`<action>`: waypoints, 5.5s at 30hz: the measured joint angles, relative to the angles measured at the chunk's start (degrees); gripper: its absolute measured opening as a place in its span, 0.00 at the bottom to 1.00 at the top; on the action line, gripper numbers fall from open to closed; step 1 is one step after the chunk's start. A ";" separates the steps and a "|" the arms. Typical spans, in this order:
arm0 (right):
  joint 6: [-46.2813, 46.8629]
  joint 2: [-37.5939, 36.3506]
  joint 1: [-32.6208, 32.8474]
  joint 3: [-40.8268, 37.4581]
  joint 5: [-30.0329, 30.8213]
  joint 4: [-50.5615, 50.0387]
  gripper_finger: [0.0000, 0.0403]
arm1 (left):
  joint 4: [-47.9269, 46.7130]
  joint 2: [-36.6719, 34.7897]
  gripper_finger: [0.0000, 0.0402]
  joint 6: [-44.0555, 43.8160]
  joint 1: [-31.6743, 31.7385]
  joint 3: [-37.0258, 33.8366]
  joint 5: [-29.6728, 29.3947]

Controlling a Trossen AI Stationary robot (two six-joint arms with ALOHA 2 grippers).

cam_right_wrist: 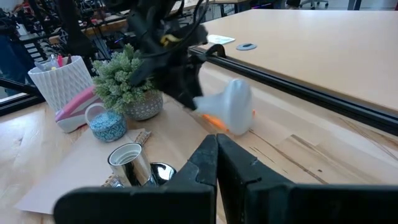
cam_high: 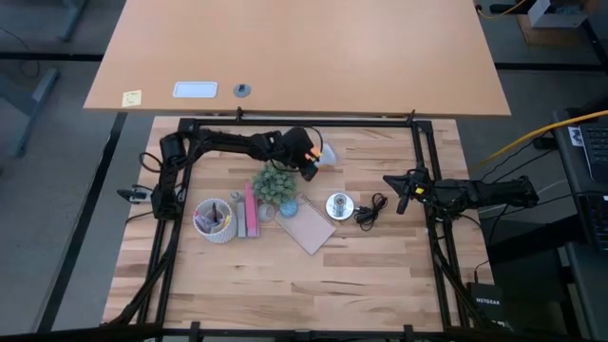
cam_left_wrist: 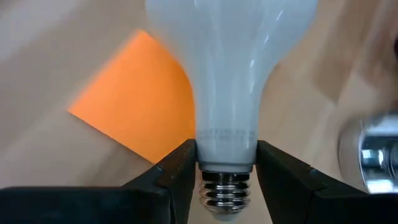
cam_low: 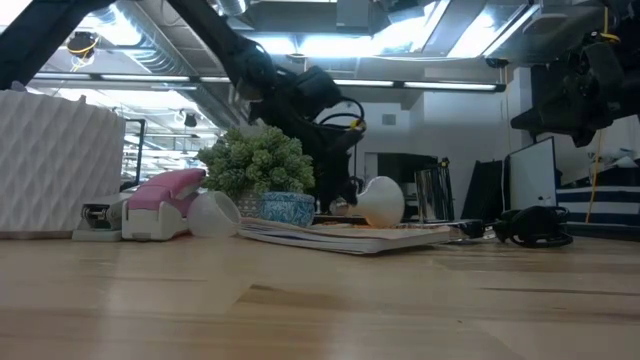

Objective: Screw lightbulb
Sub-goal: Insert the lightbulb into the silver lamp socket

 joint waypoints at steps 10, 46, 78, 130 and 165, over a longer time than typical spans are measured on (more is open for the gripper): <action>0.00 -0.01 0.00 0.00 0.00 -0.01 0.01 | -8.35 -0.07 0.37 10.10 -3.22 0.00 -0.11; 0.00 -0.01 0.01 0.00 -0.06 0.00 0.01 | -8.46 -0.17 0.33 15.13 -5.53 2.03 -4.29; 1.22 5.21 -0.01 -4.66 -8.34 18.63 0.01 | -4.13 -0.39 0.34 17.57 -21.32 18.40 -3.56; 1.52 42.37 -0.04 -2.50 -9.91 48.13 0.01 | -2.40 5.62 0.34 18.75 -18.83 18.43 -8.89; -0.22 48.34 0.01 0.00 -4.44 46.84 0.01 | -11.99 -1.71 0.34 13.10 -18.12 18.32 -9.59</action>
